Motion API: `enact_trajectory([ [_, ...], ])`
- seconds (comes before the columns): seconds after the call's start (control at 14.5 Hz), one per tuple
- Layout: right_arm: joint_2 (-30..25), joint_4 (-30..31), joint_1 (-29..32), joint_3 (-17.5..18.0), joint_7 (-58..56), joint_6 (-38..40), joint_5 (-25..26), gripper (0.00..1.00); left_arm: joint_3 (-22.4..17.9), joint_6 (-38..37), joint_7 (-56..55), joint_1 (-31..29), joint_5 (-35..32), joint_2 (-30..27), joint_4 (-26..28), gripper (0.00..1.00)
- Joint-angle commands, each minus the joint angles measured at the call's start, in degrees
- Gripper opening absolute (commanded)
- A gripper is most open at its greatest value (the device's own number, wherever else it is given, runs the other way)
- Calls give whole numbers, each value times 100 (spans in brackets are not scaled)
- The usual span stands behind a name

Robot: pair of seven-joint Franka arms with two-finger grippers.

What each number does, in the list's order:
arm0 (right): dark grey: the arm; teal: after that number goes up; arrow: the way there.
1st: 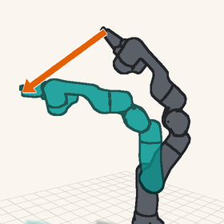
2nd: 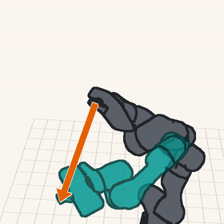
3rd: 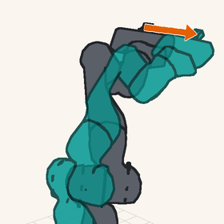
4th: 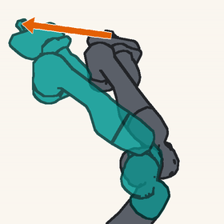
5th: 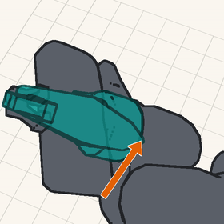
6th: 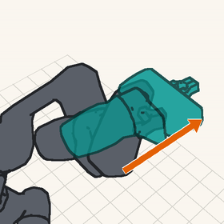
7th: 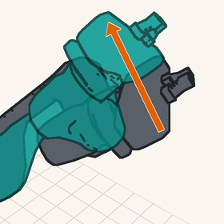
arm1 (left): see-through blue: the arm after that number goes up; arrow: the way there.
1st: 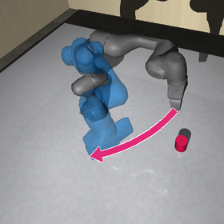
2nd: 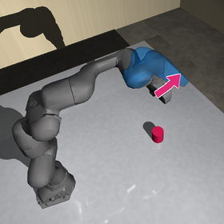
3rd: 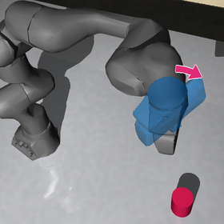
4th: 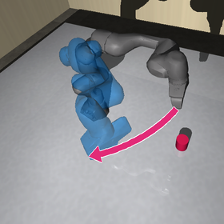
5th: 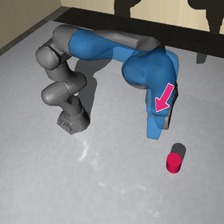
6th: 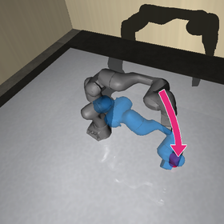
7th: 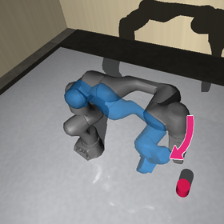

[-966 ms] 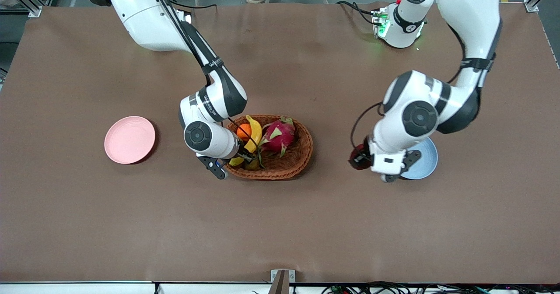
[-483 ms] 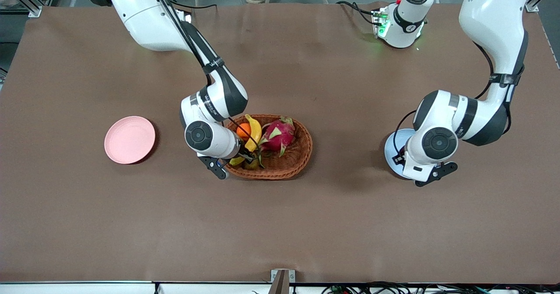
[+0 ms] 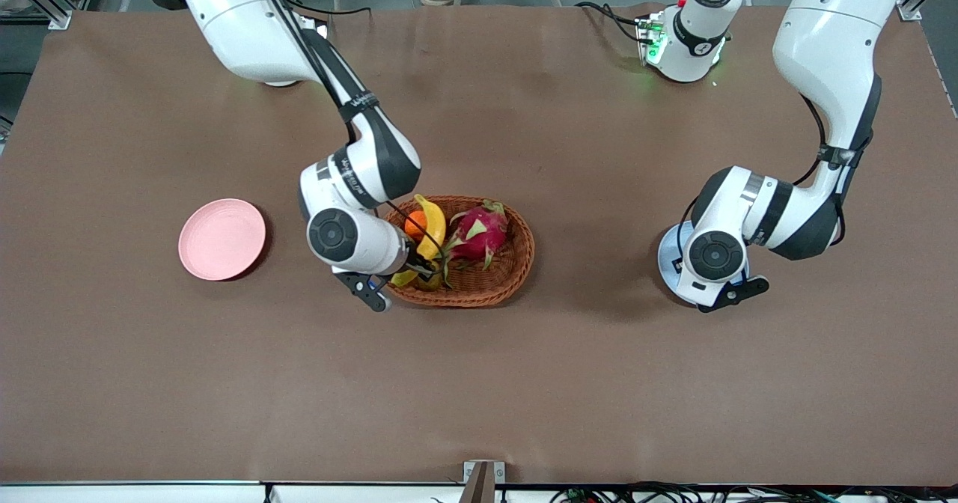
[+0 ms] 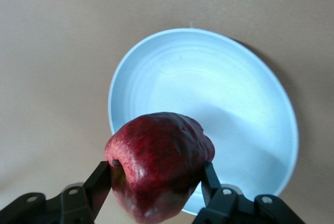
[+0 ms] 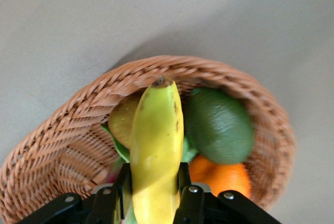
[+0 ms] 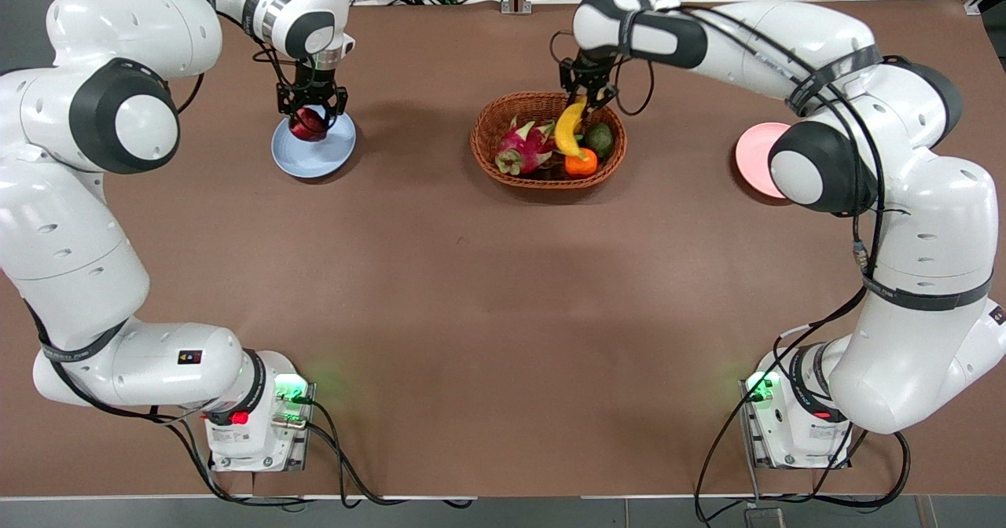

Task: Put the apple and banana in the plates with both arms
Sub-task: 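Lift the banana with the right gripper and carry it over the pink plate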

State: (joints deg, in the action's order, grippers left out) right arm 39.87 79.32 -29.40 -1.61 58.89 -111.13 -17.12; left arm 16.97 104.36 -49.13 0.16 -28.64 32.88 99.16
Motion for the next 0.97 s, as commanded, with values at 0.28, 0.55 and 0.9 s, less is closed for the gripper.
enact_trajectory([
  [0.28,-322,-180,1637,3,-3405,1708,329,20,17,-329,-79,98,-624,192,-2,45],
  [0.55,-444,205,2323,20,-4708,1639,1334,20,17,-329,-87,107,-651,280,-11,51],
  [0.9,-1647,2628,2825,11,-5763,-151,1378,20,26,-320,-114,116,-651,403,-98,88],
])
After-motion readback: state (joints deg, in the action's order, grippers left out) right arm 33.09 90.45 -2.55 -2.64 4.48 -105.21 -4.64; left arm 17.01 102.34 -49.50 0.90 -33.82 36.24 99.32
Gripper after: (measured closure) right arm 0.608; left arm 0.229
